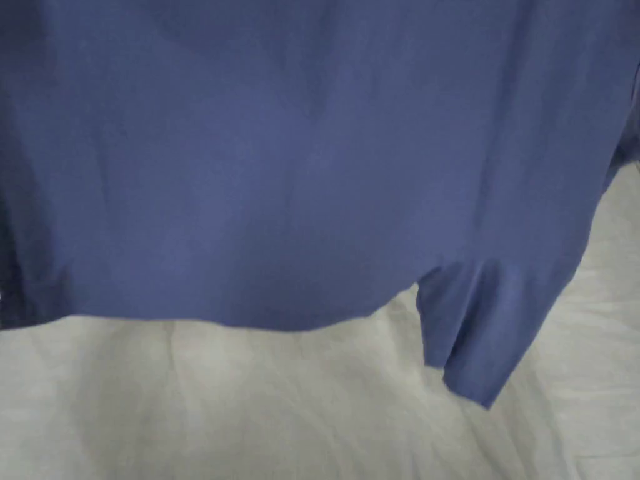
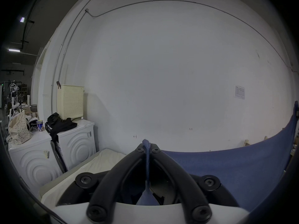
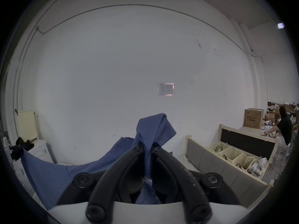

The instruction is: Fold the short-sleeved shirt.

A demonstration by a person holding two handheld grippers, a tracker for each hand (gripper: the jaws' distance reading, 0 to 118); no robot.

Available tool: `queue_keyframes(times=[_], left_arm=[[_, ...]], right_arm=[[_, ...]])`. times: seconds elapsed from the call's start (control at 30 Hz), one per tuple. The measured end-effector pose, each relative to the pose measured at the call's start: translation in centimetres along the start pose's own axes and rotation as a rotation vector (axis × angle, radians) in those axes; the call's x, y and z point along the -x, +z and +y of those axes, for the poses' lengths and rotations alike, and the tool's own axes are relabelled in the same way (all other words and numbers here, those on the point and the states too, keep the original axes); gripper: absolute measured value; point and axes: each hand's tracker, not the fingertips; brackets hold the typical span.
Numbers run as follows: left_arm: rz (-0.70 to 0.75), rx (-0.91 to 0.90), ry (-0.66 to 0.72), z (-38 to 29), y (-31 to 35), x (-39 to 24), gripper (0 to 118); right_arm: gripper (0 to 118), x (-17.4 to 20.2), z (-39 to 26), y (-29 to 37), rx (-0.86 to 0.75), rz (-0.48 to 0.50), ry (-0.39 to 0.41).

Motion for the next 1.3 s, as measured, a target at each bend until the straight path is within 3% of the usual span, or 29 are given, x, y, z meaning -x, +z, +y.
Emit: queue_keyframes(times=[0.07, 0.13, 0.23, 0.37, 0.47, 0.57, 0.77, 0.8, 0.93, 1.07, 1.3], left_arm=[[-0.030, -0.053, 0.015, 0.5, -2.2, -0.8, 3], [-0.040, -0.109, 0.049, 1.0, -4.8, -1.7, 2], [-0.034, -0.119, 0.034, 1.2, -8.6, -3.2, 2], [-0.031, -0.179, 0.005, 0.5, -12.3, -5.0, 2], [-0.064, -0.163, 0.007, -0.8, -14.8, -5.5, 3], [-0.073, -0.162, 0.030, -1.3, -15.5, -5.3, 3], [-0.062, -0.007, -0.058, -7.4, -13.5, -5.0, 3], [-0.070, 0.029, -0.054, -13.0, -15.2, -5.0, 3], [-0.089, 0.173, -0.084, -20.4, -14.7, -4.8, 3], [-0.114, 0.281, -0.097, -27.0, -11.6, -3.8, 3], [-0.104, 0.420, -0.076, -37.1, -2.4, -0.9, 3]], right_arm=[[10, -0.3, 0.1, 0.1, -0.027, -0.016, -0.003], [10, 0.9, 2.6, -6.4, -0.071, -0.043, 0.017], [10, 1.1, 3.2, -8.4, -0.106, -0.082, 0.036], [10, 2.3, 2.8, -10.8, -0.162, -0.126, 0.002], [10, 2.1, 2.4, -10.6, -0.182, -0.112, 0.000], [10, 2.9, -0.5, -14.5, -0.187, -0.092, 0.058], [10, 1.5, -6.7, -18.1, 0.012, -0.032, 0.052], [10, 1.1, -8.8, -18.4, 0.054, -0.009, 0.055], [10, -0.7, -15.7, -18.4, 0.200, 0.039, 0.052], [9, -3.6, -23.3, -17.0, 0.352, 0.031, 0.061], [9, -9.8, -36.1, -10.6, 0.582, 0.040, 0.008]])
